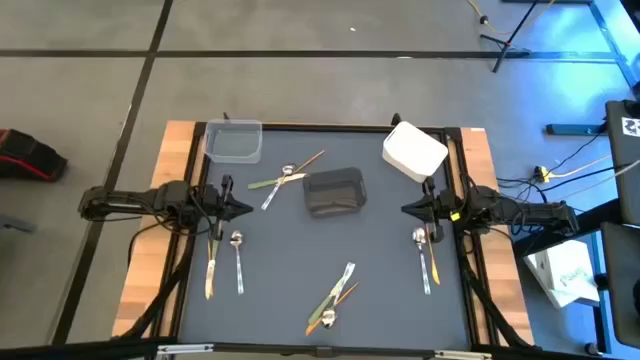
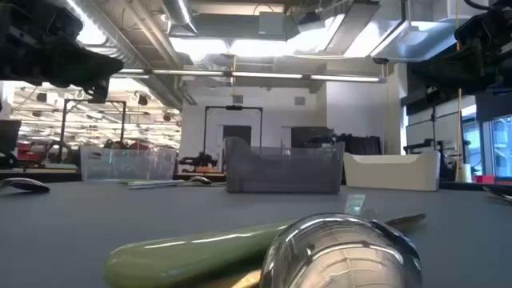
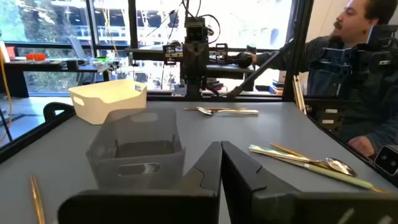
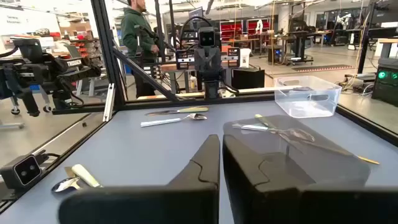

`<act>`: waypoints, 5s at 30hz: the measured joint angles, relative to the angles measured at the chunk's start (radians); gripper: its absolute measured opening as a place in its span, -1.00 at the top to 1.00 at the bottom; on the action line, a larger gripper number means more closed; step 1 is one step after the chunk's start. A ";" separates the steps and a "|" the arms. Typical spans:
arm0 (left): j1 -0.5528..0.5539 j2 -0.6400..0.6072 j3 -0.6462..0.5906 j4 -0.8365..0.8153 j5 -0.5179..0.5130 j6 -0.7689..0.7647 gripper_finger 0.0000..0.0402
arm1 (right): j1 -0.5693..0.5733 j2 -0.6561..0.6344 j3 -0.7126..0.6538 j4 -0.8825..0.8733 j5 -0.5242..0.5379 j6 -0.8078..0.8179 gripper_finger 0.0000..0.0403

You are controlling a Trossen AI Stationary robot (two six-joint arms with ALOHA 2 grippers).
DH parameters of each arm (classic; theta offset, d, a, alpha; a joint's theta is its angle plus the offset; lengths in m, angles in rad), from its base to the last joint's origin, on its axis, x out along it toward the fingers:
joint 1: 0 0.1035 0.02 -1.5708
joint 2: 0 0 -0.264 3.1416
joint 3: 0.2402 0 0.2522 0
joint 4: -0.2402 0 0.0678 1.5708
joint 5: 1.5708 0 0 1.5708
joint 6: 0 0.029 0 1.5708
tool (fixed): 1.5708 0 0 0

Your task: Sort silverware by color (type)

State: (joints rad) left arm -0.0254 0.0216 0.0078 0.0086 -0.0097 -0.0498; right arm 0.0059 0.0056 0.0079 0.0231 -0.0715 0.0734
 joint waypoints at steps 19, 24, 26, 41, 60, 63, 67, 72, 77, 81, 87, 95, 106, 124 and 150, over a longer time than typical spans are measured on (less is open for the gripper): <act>0.000 0.000 0.000 0.000 0.000 0.000 0.98 | 0.000 0.000 0.000 0.000 0.000 0.000 0.94; 0.000 0.000 0.000 0.000 0.000 0.000 0.98 | 0.000 0.000 0.000 0.000 0.000 0.000 0.94; 0.000 0.000 0.000 0.000 0.000 0.000 0.98 | 0.000 0.000 0.000 0.000 0.000 0.000 0.94; 0.000 0.000 0.000 0.000 0.000 0.000 0.98 | 0.000 0.000 0.000 0.000 0.000 0.000 0.94; 0.000 0.000 0.000 0.000 0.000 0.000 0.98 | 0.000 0.000 0.000 0.000 0.000 0.000 0.94; 0.000 0.000 0.000 0.000 -0.003 0.030 0.98 | 0.000 0.000 0.000 0.000 0.000 0.000 0.94; 0.000 0.000 0.000 0.009 -0.064 0.161 0.98 | 0.000 0.000 0.000 0.000 0.000 0.000 0.94; 0.000 0.000 -0.001 0.013 -0.082 0.191 0.98 | 0.000 0.000 0.000 0.000 0.000 0.000 0.94; 0.000 0.000 -0.001 0.014 -0.079 0.186 0.98 | 0.000 0.001 0.000 0.032 0.001 -0.016 0.94; 0.000 0.000 -0.001 0.024 -0.028 0.050 0.98 | 0.000 0.000 0.000 0.135 0.031 -0.107 0.94; 0.000 0.000 -0.001 0.132 -0.123 0.035 0.98 | 0.000 0.029 0.000 0.220 0.125 -0.087 0.94; 0.004 0.027 -0.001 0.288 -0.131 0.073 0.98 | 0.000 0.244 0.053 0.261 0.183 -0.105 0.94; -0.002 0.357 0.005 0.636 -0.132 0.075 0.98 | 0.001 0.807 0.365 0.174 0.043 -0.133 0.94; -0.183 0.989 0.339 0.683 -0.299 -0.009 0.98 | 0.206 1.280 0.624 0.086 -0.106 -0.257 0.94; -0.500 1.159 0.414 0.684 -0.407 -0.097 0.98 | 0.393 1.822 0.928 0.079 -0.157 -0.252 0.36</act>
State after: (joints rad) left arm -0.5250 1.1802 0.4217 0.6930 -0.4164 -0.1467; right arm 0.3988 1.8280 0.9363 0.1024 -0.2280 -0.1784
